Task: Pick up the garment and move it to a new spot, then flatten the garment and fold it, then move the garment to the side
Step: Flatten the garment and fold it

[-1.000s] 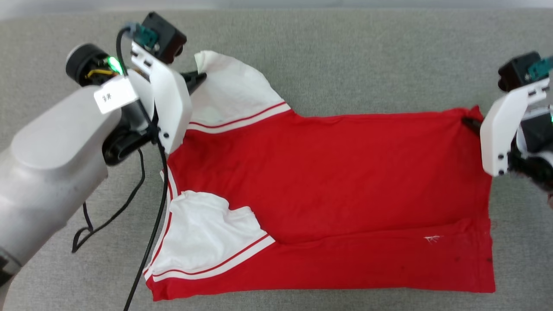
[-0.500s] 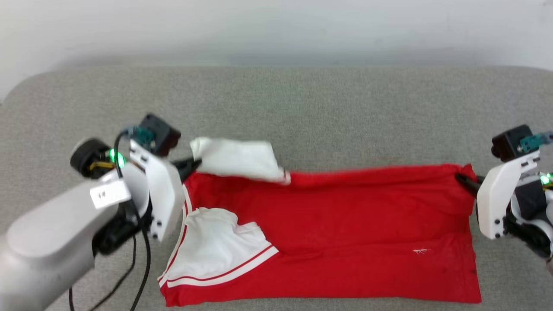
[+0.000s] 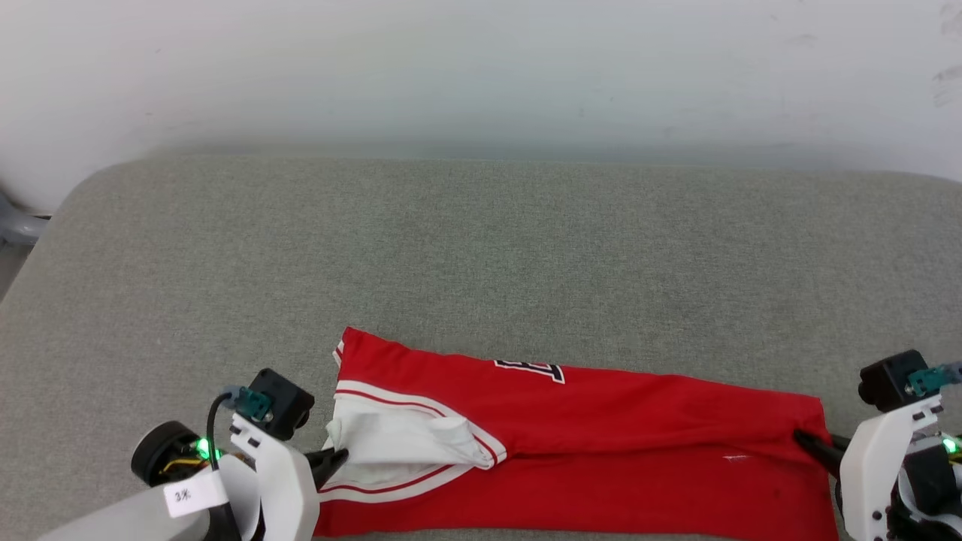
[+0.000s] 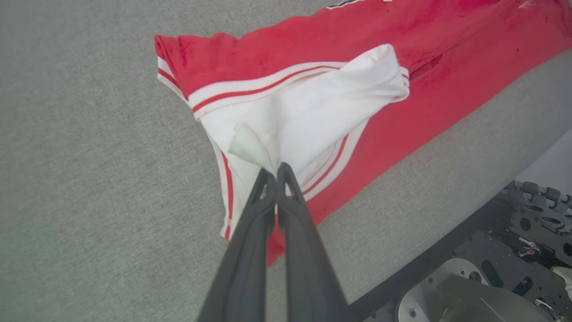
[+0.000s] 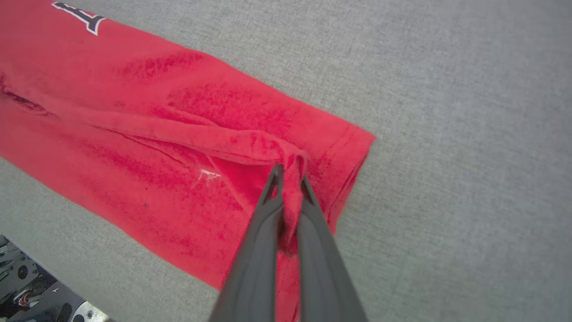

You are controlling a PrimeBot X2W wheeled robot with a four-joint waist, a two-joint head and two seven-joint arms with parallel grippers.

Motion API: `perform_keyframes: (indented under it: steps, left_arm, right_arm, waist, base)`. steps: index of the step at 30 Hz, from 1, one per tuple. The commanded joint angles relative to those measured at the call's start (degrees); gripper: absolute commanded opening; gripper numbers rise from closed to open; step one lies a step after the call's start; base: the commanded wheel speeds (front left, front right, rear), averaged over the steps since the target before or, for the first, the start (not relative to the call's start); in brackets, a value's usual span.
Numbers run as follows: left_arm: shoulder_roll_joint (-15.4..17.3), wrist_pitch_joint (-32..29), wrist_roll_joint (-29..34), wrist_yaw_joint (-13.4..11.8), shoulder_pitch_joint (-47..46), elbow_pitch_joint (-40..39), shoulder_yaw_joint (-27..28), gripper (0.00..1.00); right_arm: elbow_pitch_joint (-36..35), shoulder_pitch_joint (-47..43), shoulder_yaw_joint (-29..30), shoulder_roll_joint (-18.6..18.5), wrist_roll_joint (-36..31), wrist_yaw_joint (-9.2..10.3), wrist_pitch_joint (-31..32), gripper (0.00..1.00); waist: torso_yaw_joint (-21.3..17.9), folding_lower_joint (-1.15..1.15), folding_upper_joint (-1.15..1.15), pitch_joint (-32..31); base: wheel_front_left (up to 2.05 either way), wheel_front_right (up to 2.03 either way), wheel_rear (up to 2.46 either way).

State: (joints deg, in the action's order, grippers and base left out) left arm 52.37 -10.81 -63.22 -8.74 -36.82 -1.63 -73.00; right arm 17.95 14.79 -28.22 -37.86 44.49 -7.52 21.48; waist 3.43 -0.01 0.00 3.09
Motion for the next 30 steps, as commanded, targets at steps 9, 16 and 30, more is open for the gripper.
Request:
perform_keyframes:
  steps: [9,16,30]
  left_arm:
    - [-2.06,1.97,-2.62,-0.72,6.31,2.8,0.04,0.0]
    - [-4.8,6.42,-4.26,-0.74,7.78,8.01,1.77,1.0]
    - [-6.06,23.73,-0.97,-10.92,11.53,7.34,8.81,1.0]
  right_arm:
    - [-0.56,-7.27,3.26,1.95,-1.65,0.07,3.67,0.0]
    - [1.88,-8.34,5.21,4.87,-3.54,0.08,1.07,1.0]
    - [-9.72,-12.85,17.74,2.3,-2.09,0.07,0.33,1.0]
  waist:
    - [-0.08,0.01,0.0,1.58]
    - [-0.13,0.01,0.0,1.84]
    - [0.22,0.01,0.0,-2.09]
  base:
    - [0.0,0.0,0.0]
    - [0.0,0.0,0.0]
    - [0.0,0.0,0.0]
